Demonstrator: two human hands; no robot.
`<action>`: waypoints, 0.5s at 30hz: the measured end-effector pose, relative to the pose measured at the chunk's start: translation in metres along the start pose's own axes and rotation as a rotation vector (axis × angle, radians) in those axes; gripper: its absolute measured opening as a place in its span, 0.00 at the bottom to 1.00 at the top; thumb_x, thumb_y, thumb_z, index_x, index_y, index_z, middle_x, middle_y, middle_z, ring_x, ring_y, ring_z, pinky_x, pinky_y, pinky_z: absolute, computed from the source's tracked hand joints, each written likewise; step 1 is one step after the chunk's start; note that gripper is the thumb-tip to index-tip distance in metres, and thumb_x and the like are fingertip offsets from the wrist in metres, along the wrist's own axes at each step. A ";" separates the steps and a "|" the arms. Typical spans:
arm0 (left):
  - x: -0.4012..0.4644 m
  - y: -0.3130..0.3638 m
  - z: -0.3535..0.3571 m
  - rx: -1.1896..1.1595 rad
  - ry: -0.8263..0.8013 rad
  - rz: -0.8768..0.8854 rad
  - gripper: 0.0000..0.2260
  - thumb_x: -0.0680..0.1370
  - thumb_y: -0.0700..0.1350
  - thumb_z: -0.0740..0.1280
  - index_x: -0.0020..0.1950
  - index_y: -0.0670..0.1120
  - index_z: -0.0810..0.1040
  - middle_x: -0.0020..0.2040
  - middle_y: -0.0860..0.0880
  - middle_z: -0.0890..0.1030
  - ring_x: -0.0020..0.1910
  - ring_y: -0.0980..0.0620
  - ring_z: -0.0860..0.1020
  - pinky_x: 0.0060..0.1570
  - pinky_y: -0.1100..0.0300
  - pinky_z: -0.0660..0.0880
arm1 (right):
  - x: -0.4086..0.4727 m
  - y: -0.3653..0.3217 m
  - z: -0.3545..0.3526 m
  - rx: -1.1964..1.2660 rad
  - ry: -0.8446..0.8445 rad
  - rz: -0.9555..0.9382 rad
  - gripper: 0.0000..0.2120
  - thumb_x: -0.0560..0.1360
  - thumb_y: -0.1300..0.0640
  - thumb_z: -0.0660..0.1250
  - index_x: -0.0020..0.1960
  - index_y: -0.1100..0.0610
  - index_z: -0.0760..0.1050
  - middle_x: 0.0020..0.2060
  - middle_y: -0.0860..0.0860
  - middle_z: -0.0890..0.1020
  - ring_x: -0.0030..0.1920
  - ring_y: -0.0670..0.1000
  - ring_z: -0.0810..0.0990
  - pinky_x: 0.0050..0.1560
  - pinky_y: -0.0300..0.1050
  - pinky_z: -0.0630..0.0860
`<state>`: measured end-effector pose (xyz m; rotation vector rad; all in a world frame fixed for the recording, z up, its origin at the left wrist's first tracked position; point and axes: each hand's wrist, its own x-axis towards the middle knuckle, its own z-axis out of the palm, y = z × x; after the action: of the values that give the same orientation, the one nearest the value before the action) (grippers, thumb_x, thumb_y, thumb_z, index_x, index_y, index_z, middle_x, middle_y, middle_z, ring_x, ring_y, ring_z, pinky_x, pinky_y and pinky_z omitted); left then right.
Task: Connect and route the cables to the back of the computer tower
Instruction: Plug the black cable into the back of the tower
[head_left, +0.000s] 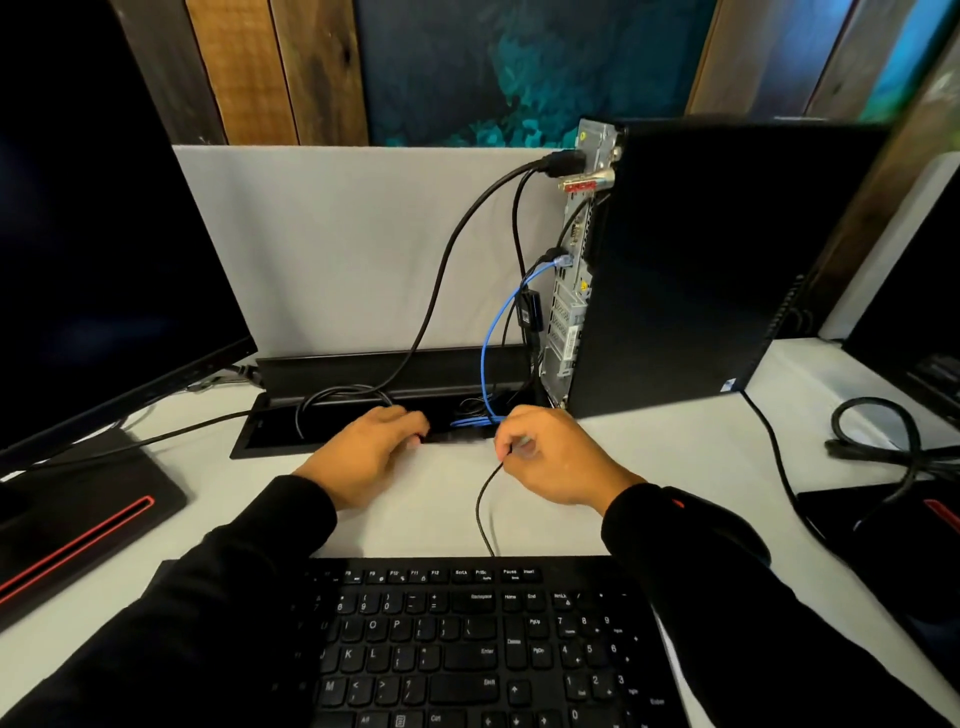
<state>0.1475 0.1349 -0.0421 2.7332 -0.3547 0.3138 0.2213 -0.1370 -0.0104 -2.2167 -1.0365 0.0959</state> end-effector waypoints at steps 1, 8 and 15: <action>0.000 0.001 -0.002 -0.089 0.044 -0.034 0.07 0.84 0.46 0.56 0.57 0.53 0.72 0.48 0.53 0.73 0.47 0.51 0.73 0.49 0.50 0.74 | -0.001 0.003 0.002 -0.015 -0.025 0.009 0.07 0.74 0.65 0.69 0.42 0.58 0.84 0.48 0.50 0.83 0.50 0.48 0.81 0.55 0.47 0.79; 0.047 0.066 -0.002 -0.001 0.082 0.007 0.15 0.84 0.61 0.48 0.47 0.57 0.69 0.42 0.55 0.70 0.44 0.54 0.70 0.49 0.52 0.66 | -0.003 0.002 -0.002 0.030 0.447 0.100 0.09 0.73 0.65 0.70 0.47 0.56 0.87 0.42 0.46 0.87 0.41 0.43 0.84 0.49 0.38 0.80; 0.077 0.084 0.022 -0.259 0.157 -0.056 0.10 0.84 0.44 0.58 0.66 0.51 0.71 0.37 0.52 0.77 0.34 0.54 0.75 0.36 0.57 0.72 | -0.014 0.034 -0.030 0.078 0.593 0.277 0.05 0.74 0.66 0.71 0.45 0.58 0.83 0.35 0.46 0.83 0.40 0.43 0.81 0.40 0.36 0.80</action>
<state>0.2005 0.0351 -0.0147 2.4425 -0.2564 0.4325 0.2439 -0.1788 -0.0106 -2.1066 -0.3948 -0.3723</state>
